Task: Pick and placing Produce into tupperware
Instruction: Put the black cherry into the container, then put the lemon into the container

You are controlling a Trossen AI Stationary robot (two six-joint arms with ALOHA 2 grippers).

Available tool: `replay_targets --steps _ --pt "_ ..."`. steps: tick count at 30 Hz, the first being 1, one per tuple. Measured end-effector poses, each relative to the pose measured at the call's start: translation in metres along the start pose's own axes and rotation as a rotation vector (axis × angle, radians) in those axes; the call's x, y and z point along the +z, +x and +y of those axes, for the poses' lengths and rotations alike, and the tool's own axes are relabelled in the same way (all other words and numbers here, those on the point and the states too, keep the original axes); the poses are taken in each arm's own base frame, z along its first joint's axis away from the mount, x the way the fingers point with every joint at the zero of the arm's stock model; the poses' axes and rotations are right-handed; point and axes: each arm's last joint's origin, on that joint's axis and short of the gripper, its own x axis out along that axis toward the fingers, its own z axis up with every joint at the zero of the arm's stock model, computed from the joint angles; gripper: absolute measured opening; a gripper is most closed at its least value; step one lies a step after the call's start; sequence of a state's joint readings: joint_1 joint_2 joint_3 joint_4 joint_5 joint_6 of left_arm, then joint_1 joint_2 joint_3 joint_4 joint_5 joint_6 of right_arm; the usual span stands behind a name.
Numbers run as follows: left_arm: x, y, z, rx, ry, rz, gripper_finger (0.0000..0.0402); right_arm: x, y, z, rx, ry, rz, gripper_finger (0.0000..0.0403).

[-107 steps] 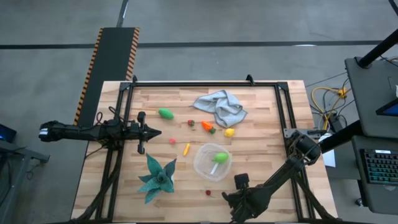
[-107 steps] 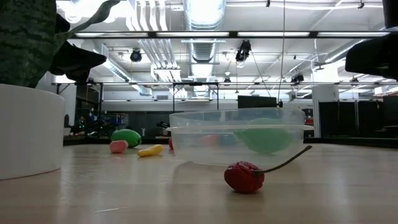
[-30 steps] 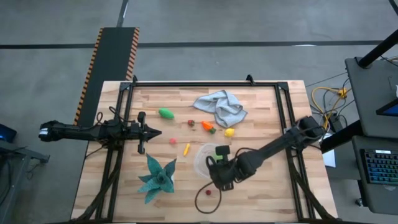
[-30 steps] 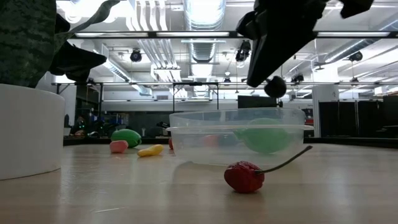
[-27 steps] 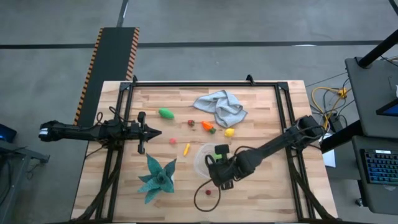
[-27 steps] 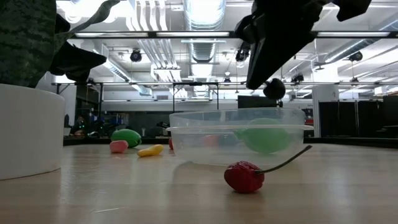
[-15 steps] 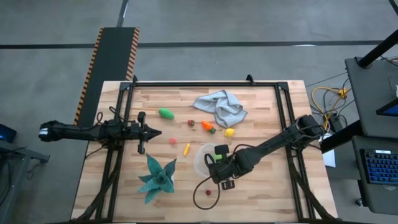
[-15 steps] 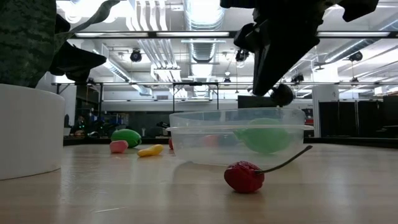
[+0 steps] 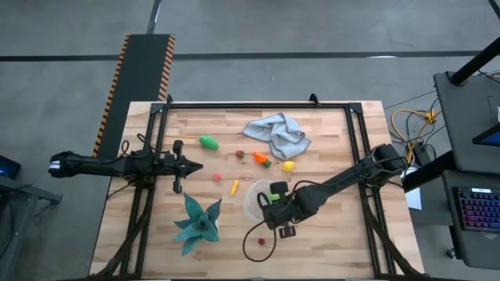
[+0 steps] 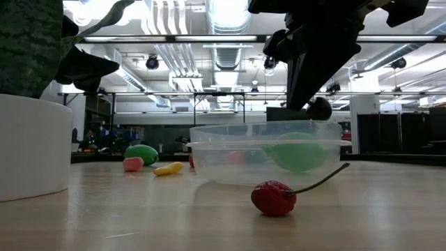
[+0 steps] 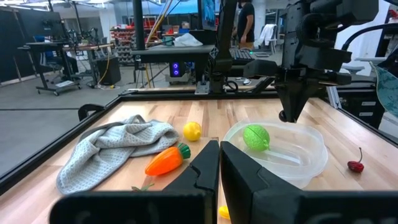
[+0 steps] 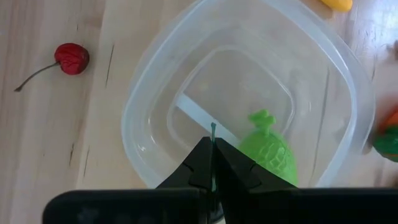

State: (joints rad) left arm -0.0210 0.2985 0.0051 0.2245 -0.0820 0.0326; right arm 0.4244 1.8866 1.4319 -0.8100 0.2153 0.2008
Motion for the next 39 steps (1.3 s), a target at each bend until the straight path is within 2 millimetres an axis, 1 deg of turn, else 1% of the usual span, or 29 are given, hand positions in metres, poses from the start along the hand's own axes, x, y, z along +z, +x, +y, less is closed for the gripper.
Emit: replay_targets --steps 4,6,11,14,18,21,23,27,29,31,34,37,39 --pt "0.000 0.000 0.000 0.000 0.000 0.002 0.0000 0.000 0.000 0.000 0.015 0.001 0.003 0.0010" --pt "0.000 0.000 0.000 0.000 0.000 0.003 0.0000 0.000 0.000 0.001 0.017 0.007 0.002 0.0018" --pt "0.000 0.000 0.000 -0.005 -0.023 0.004 0.0000 0.000 0.000 0.000 0.014 0.004 0.002 0.0068" --pt "0.000 0.000 -0.001 -0.023 -0.051 0.003 0.0000 -0.002 -0.001 -0.005 -0.059 -0.021 0.020 0.0104" --pt "0.000 0.000 -0.001 -0.025 -0.051 0.000 0.0000 -0.004 -0.012 -0.025 -0.252 -0.049 0.019 0.0146" --pt "0.000 0.000 -0.001 -0.025 -0.052 -0.004 0.0000 -0.002 -0.025 -0.042 -0.281 -0.054 -0.025 0.0174" --pt "0.000 0.000 -0.001 -0.025 -0.052 -0.004 0.0000 -0.004 -0.035 -0.057 -0.290 -0.034 -0.046 0.0190" --pt "0.001 0.000 -0.001 -0.024 -0.028 -0.011 0.0000 -0.021 -0.055 -0.094 -0.314 0.039 -0.085 0.0217" --pt "0.002 -0.001 -0.001 -0.023 0.004 -0.021 0.0000 -0.034 -0.064 -0.111 -0.280 0.074 -0.129 0.0225" --pt "0.002 -0.001 -0.001 -0.021 0.016 -0.027 0.0000 -0.046 -0.070 -0.122 -0.196 0.092 -0.198 0.0231" --pt "0.003 -0.002 0.000 -0.020 0.027 -0.038 0.0000 -0.066 -0.076 -0.133 -0.125 0.072 -0.275 0.0235" --pt "0.006 -0.002 0.000 -0.018 0.026 -0.064 0.0000 -0.084 -0.077 -0.135 -0.149 -0.009 -0.306 0.0235" --pt "0.007 -0.002 0.000 -0.017 0.027 -0.064 0.0000 -0.093 -0.075 -0.134 -0.161 -0.064 -0.306 0.0236"
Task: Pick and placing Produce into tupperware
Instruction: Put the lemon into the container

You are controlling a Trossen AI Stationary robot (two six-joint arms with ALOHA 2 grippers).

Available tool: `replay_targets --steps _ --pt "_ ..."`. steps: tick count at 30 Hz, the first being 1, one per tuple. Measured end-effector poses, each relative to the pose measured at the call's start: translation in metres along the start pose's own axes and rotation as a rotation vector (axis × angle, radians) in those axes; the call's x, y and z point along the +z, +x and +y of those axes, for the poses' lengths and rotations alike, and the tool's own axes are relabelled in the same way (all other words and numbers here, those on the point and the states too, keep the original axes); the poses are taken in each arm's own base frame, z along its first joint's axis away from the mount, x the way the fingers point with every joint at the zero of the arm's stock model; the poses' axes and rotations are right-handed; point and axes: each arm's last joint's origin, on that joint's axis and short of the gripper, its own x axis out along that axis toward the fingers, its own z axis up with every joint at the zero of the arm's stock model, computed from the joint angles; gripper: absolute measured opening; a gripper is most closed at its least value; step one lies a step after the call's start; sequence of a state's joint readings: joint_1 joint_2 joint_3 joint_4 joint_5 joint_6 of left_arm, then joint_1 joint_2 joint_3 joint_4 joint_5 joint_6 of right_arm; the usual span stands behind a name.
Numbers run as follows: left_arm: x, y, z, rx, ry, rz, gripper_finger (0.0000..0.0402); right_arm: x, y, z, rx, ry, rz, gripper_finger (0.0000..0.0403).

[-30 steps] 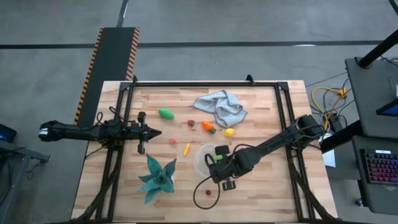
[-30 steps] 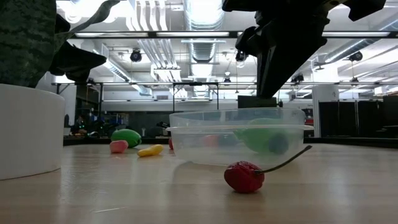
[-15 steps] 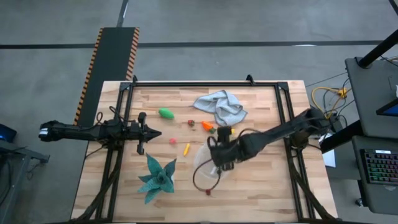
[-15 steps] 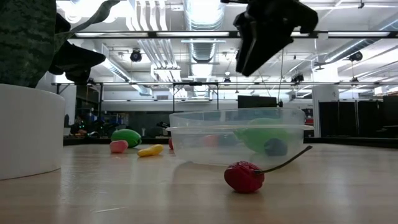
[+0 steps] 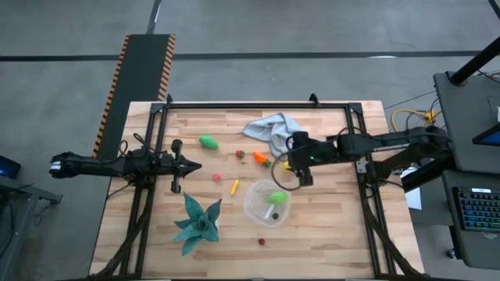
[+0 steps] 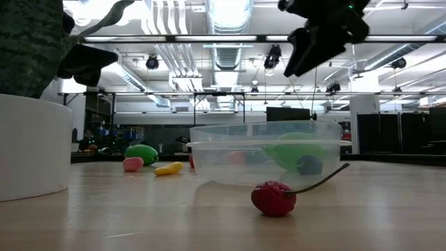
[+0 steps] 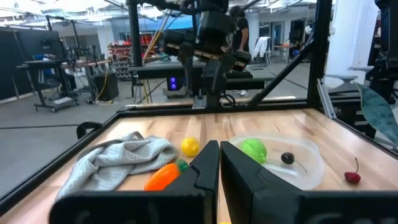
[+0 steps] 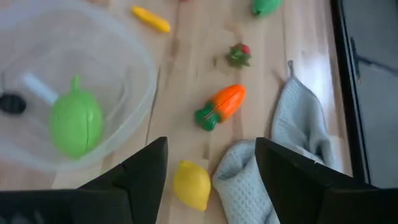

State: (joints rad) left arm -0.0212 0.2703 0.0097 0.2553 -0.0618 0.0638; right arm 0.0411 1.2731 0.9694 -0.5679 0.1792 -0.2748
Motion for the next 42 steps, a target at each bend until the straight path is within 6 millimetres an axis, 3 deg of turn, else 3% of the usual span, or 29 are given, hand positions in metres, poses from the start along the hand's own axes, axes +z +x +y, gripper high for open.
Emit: replay_targets --steps 6,14,24,42 --pt "0.003 0.000 0.000 0.006 0.001 -0.021 0.0000 -0.015 0.012 -0.004 -0.001 -0.017 0.068 0.0236" --pt "0.003 0.000 0.001 0.028 0.002 -0.020 0.0000 -0.028 0.048 -0.018 0.114 -0.090 0.243 0.0226" --pt "0.002 0.000 0.002 0.051 -0.001 -0.016 0.0000 -0.020 0.064 -0.024 0.175 -0.132 0.291 0.0259" --pt "0.001 0.000 0.002 0.052 -0.007 -0.010 0.0000 -0.037 0.112 -0.018 0.244 -0.184 0.417 0.0279"
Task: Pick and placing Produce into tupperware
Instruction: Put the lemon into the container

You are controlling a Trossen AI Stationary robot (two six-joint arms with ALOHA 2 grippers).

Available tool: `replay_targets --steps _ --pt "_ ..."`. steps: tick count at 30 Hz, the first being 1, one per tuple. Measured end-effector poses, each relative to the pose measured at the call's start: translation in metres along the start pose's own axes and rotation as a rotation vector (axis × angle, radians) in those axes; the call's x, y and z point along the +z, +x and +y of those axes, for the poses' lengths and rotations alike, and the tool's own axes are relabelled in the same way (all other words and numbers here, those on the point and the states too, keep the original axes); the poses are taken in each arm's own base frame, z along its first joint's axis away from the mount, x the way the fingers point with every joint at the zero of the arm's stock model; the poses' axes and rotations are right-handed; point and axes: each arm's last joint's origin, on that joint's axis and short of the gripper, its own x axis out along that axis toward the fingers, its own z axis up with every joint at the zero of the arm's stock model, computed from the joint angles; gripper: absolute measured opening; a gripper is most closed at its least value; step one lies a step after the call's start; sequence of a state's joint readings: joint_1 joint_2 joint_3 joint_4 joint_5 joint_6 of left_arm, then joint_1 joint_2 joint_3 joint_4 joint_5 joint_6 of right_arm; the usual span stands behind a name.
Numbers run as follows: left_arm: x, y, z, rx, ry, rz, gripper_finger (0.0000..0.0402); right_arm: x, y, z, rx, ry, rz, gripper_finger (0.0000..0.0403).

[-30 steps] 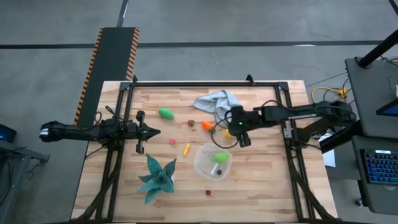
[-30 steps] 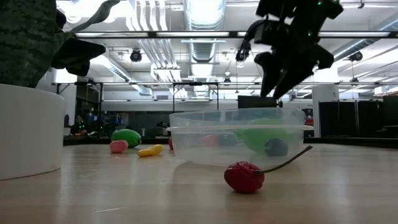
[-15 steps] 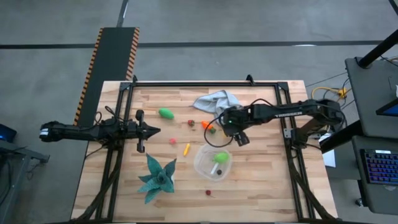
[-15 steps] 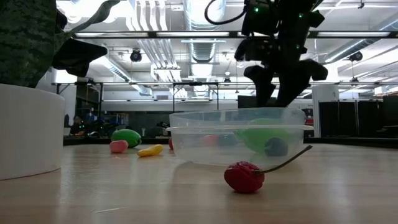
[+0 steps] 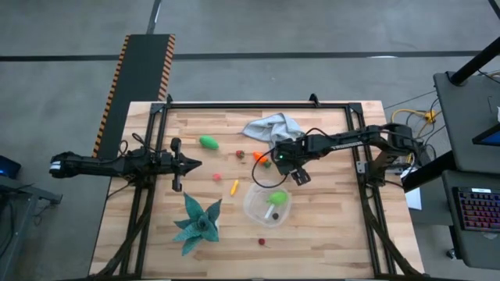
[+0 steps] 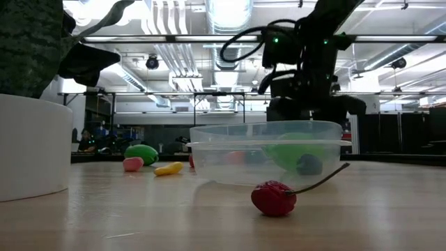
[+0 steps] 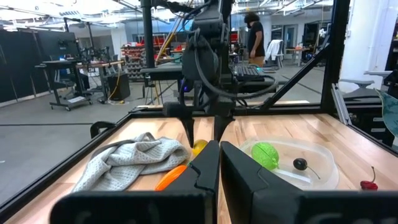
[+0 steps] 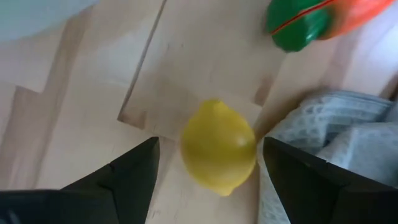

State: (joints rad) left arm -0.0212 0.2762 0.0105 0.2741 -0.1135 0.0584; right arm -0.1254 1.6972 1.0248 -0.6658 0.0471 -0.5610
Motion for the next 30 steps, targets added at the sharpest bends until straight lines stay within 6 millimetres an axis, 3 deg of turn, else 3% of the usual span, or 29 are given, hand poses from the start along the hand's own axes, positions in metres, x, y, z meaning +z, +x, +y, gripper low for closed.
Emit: replay_targets --steps 5,15,25,30 --pt "0.000 0.000 0.000 0.000 -0.001 0.000 0.0000 -0.001 0.012 -0.001 0.017 0.004 0.032 0.0278" --pt "0.000 0.000 0.000 -0.001 0.000 0.003 0.0000 -0.001 0.013 -0.003 0.010 0.014 0.014 0.0251" --pt "0.000 0.000 0.000 0.000 0.000 0.003 0.0000 -0.003 0.015 -0.002 0.013 0.014 0.022 0.0196" --pt "0.000 0.000 0.000 -0.001 0.000 0.003 0.0000 -0.003 0.015 -0.002 0.012 0.019 0.024 0.0193"
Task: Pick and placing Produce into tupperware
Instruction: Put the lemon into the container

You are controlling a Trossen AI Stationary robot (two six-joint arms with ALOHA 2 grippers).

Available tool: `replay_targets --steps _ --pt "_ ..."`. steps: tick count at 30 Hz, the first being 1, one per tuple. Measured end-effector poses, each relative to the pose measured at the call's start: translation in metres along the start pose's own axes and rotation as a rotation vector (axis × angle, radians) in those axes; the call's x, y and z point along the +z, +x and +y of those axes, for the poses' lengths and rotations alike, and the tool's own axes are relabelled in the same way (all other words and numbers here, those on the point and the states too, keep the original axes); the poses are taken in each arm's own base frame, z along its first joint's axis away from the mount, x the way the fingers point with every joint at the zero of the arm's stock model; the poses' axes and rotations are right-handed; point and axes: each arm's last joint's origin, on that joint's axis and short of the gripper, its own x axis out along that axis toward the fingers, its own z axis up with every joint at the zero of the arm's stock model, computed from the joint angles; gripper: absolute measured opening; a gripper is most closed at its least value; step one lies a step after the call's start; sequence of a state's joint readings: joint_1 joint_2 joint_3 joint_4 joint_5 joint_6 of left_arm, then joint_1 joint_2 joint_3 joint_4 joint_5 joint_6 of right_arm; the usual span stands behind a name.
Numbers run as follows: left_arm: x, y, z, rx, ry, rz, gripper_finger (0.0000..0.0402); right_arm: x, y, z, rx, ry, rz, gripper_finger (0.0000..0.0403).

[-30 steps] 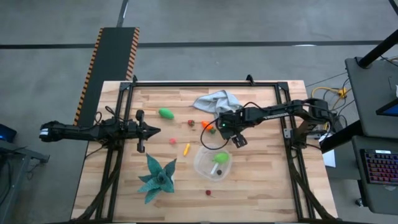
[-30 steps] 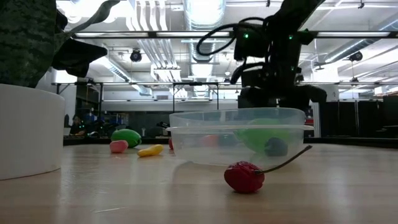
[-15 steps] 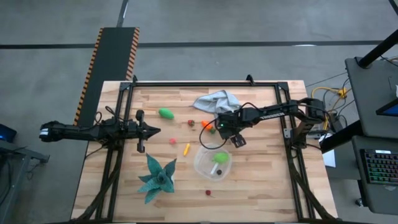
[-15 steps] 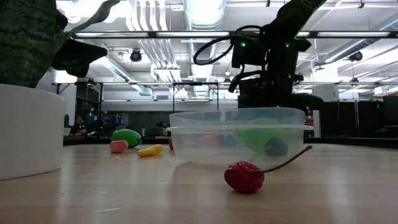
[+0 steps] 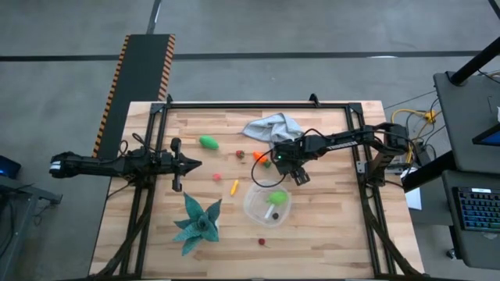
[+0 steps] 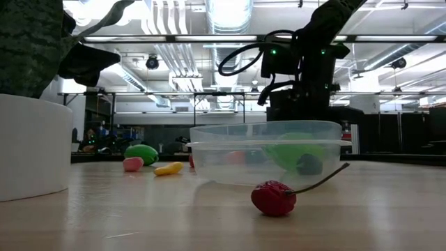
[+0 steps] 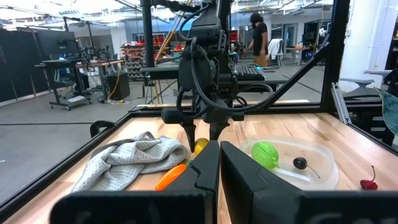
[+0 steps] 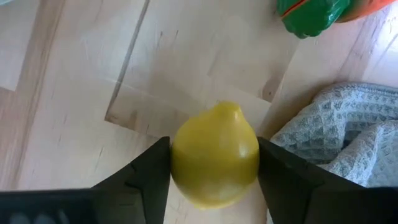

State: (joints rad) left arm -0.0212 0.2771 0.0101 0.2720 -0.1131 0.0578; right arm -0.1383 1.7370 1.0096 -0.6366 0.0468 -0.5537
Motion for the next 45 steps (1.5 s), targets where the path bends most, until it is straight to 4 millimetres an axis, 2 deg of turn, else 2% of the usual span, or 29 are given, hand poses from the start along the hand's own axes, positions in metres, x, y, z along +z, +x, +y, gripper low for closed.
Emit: replay_targets --steps 5,11,18,23,26,32,37,39,45 --pt "0.000 0.000 0.000 0.000 0.000 0.000 0.0000 -0.002 -0.004 0.001 0.005 0.007 0.019 0.0198" --pt "0.000 0.000 0.000 0.000 0.000 0.001 0.0000 0.005 -0.022 -0.003 0.003 0.055 0.004 0.0193" --pt "0.000 0.000 0.000 0.000 0.000 0.001 0.0000 0.031 -0.053 -0.001 0.130 0.082 -0.191 0.0193" --pt "0.000 0.000 0.000 0.000 0.000 0.001 0.0000 0.049 -0.074 0.007 0.117 0.040 -0.269 0.0193" --pt "0.000 0.000 0.000 -0.001 0.000 0.004 0.0000 0.060 -0.080 0.015 0.105 0.000 -0.320 0.0193" --pt "0.000 0.000 0.000 -0.001 0.001 0.004 0.0000 0.077 -0.083 0.032 0.090 -0.065 -0.411 0.0193" --pt "0.000 0.000 0.000 0.000 0.000 0.004 0.0000 0.084 -0.083 0.034 0.071 -0.058 -0.480 0.0192" --pt "0.000 0.000 0.000 -0.001 0.001 0.005 0.0000 0.087 -0.079 0.034 0.069 -0.055 -0.487 0.0192" --pt "-0.001 0.000 0.000 -0.001 0.001 0.007 0.0000 0.095 -0.047 0.036 0.101 -0.052 -0.419 0.0192"
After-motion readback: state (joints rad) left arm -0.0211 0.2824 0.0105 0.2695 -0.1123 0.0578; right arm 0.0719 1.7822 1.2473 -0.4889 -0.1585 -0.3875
